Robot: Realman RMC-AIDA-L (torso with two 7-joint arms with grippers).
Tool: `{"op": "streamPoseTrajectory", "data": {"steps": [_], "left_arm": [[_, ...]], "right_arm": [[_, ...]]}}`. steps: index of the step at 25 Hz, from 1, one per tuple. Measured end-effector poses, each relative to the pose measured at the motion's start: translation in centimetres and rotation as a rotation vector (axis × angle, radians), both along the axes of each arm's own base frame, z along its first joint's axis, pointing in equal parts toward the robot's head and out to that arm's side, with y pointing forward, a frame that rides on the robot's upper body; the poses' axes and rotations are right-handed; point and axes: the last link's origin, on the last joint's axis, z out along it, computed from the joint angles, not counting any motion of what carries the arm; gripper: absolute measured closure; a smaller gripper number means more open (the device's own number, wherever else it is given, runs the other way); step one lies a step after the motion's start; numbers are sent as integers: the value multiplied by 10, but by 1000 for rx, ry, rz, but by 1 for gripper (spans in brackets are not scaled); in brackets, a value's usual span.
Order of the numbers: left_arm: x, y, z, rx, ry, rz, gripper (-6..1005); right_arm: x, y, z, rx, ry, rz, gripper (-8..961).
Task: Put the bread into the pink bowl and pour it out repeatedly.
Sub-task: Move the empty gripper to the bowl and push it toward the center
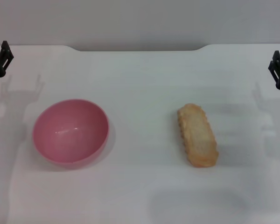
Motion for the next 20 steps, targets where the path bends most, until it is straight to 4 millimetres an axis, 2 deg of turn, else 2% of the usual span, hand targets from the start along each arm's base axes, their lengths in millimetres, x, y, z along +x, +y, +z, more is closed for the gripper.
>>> {"op": "streamPoseTrajectory", "data": {"steps": [20], "left_arm": [[1,0,-1,-3,-37,-3,159]], "right_arm": [[3,-1,-1,-8,-5,-10,133]]}}
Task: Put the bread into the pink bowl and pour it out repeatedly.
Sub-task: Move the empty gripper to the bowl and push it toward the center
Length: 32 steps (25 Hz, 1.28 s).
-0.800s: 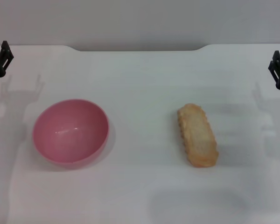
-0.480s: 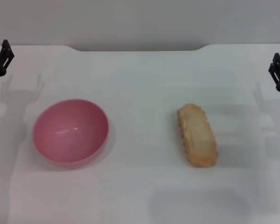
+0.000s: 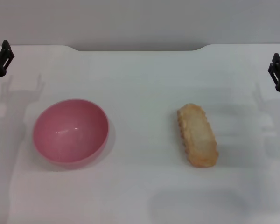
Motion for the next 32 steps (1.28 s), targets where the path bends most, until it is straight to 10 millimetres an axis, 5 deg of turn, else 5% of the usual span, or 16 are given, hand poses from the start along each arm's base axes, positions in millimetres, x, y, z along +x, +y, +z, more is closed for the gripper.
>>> {"op": "streamPoseTrajectory", "data": {"steps": [12,18,22,32], "left_arm": [[18,9,-5,-71,-33,-31,171],[82,16,31,-137,11,-29,178],[98,13,41,-230,30,125,182],[122,-18,31,-529,148,370,192]], "right_arm": [[1,0,-1,-4,0,-3,133],[-2,2,-3,-20,5,-3,134],[-4,5,-3,-30,13,-3,134],[-5,14,1,-27,36,-22,134]]}}
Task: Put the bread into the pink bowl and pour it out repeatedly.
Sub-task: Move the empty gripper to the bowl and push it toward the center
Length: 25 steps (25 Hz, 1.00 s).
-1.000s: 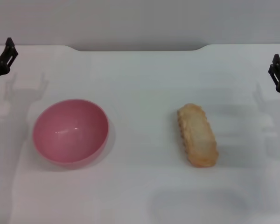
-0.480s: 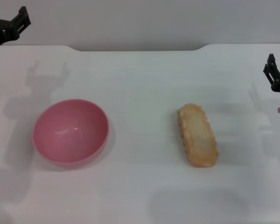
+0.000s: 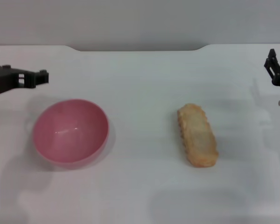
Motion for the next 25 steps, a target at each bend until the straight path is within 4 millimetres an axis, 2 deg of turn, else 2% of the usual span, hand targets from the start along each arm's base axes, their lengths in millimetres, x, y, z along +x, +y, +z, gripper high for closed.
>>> {"op": "streamPoseTrajectory", "data": {"steps": [4,5,8,11,14,18,25], "left_arm": [[2,-4,-1,-30,1,19,196],[1,-12,-7,-76,2,49,197],[0,-15,-12,-97,5,58,200],[-5,-21,-28,-180,37,92,204],[-5,-21,-28,-180,37,92,207],[-26,-26,-41,-248,43,187,211],[-30,-27,-48,-262,5,200,218]], "right_arm": [[2,4,4,5,-2,-12,134],[3,5,4,5,-2,-14,135],[3,5,4,2,-5,-16,135],[3,5,4,-1,-10,-14,135],[3,4,3,-3,-15,-14,135],[4,3,3,-8,-22,-11,135],[4,3,2,-12,-24,-9,135]]}}
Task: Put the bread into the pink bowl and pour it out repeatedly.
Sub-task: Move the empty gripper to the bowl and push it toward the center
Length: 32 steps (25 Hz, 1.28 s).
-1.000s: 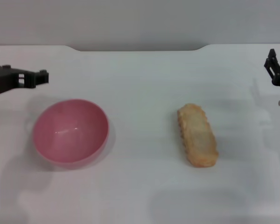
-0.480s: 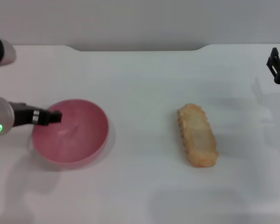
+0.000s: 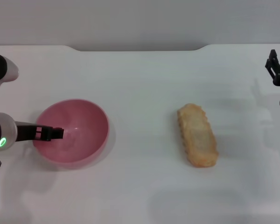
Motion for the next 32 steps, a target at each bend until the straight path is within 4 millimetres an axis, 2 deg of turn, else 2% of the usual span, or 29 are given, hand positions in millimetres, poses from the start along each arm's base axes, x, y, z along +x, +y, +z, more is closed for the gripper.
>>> {"op": "streamPoseTrajectory", "data": {"steps": [10,21,23,32], "left_arm": [[3,7,-4,15,-32,-36,229],[-10,11,-17,-42,-32,41,240],[-10,11,-17,-43,-37,42,459],[-7,13,-17,-52,-33,31,799]], "right_arm": [[-1,0,-1,-4,0,2,136],[-3,-1,-2,-5,-4,13,136],[-4,-1,-2,-6,-3,15,136],[-7,-2,-4,-9,2,23,137]]}}
